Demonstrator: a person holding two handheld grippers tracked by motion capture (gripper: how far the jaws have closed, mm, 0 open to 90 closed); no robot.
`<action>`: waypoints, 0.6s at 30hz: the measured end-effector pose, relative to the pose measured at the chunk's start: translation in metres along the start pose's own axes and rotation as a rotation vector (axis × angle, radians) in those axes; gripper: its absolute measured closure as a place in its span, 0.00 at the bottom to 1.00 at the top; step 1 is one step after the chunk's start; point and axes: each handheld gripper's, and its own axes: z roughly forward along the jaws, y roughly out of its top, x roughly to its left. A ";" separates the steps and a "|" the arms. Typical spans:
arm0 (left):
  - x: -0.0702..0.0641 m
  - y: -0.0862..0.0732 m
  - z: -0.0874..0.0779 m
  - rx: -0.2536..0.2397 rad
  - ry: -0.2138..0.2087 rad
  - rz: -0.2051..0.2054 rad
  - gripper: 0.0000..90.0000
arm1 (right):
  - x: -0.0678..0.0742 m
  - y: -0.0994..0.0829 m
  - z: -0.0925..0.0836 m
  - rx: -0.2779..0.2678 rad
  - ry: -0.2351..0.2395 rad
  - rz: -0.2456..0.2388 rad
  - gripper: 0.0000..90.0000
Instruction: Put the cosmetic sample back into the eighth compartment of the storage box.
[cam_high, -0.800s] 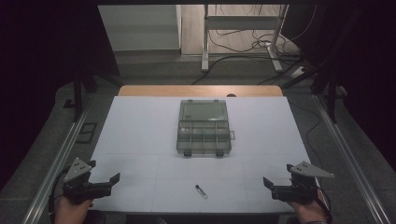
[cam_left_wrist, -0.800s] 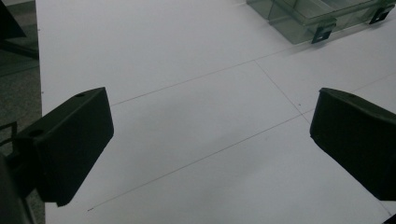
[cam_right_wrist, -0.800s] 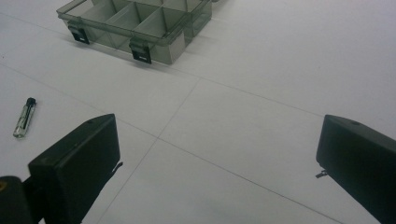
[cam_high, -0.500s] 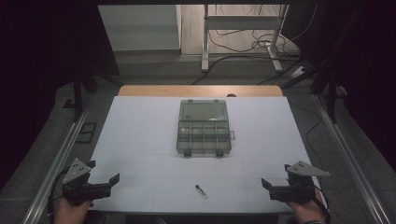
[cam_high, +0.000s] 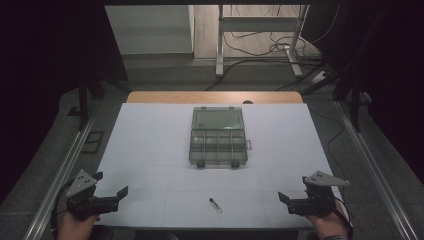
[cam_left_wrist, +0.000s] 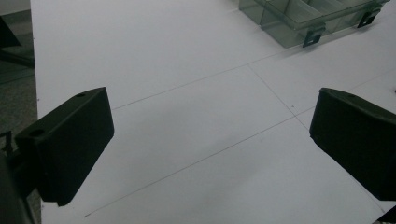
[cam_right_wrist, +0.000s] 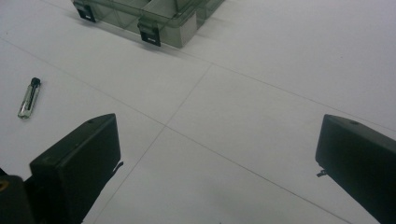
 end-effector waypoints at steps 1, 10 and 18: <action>0.000 0.000 0.000 0.000 -0.001 -0.001 0.01 | 0.000 0.000 0.000 0.000 0.000 0.000 0.00; 0.001 0.000 0.000 -0.002 -0.006 -0.005 0.01 | 0.005 0.007 0.009 0.009 0.022 -0.050 0.00; 0.001 0.000 0.000 -0.005 -0.011 -0.007 0.01 | 0.009 0.010 0.014 0.014 0.042 -0.079 0.00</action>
